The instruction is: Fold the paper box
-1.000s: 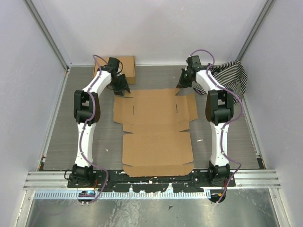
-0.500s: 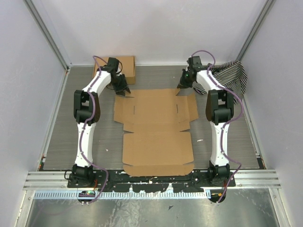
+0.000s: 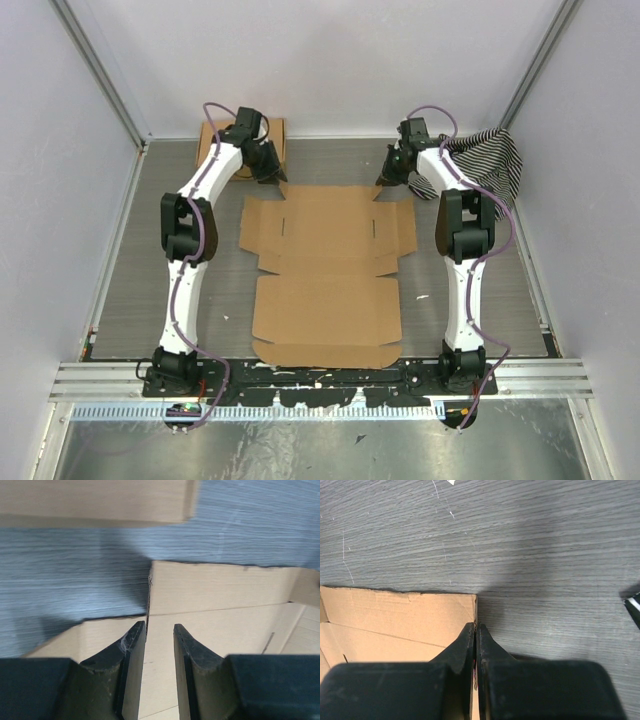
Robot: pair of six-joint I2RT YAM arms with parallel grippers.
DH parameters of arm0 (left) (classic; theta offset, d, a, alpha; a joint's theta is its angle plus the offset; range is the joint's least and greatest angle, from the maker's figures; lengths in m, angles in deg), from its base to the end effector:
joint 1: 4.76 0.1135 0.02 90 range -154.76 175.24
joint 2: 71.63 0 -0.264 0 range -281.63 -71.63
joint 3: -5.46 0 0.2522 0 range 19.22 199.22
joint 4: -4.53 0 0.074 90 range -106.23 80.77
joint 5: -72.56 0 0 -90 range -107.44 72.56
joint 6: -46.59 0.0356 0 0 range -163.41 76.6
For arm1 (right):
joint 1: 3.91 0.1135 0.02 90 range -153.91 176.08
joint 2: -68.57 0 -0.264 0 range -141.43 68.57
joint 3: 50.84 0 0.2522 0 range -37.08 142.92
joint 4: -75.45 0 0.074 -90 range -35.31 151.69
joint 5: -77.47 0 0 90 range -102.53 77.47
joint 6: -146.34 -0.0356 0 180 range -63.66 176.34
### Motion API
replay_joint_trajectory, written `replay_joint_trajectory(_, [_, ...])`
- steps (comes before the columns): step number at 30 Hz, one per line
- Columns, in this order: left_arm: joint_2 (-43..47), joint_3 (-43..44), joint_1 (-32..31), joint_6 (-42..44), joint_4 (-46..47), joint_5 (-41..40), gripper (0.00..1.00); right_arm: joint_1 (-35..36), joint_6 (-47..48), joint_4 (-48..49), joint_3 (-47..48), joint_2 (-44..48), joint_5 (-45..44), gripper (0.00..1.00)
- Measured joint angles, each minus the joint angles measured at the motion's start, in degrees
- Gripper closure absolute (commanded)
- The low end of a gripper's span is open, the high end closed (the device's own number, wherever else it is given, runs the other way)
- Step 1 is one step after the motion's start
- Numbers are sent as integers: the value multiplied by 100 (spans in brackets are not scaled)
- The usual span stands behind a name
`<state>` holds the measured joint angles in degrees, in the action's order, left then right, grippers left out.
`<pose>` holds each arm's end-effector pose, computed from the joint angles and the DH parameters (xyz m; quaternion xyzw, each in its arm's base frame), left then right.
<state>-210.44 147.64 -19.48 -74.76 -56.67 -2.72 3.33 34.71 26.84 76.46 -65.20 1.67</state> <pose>0.5085 -0.1430 0.2104 -0.1027 0.9481 -0.2208 0.2047 0.5101 0.0736 0.1867 0.0818 0.9438 0.1884 0.2589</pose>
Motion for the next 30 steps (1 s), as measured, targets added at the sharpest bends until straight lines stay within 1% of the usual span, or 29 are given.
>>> replay_joint_trajectory(6, [-33, 83, -299, -103, 122, 127, 63, 44, -2, -20, 17, -22, 101, 84])
replay_joint_trajectory(11, [-232, 85, -372, -240, 251, 262, 63, 70, 4, -48, 61, -68, 203, 70])
replay_joint_trajectory(13, [-341, 85, -369, -282, 258, 269, 63, 87, 4, -61, 68, -79, 240, 67])
replay_joint_trajectory(19, [-584, 85, -372, -330, 256, 264, 63, 136, 26, -70, 114, -107, 332, 64])
replay_joint_trajectory(30, [-599, 92, -372, -332, 256, 256, 63, 363, 28, -57, 315, -173, 382, 62])
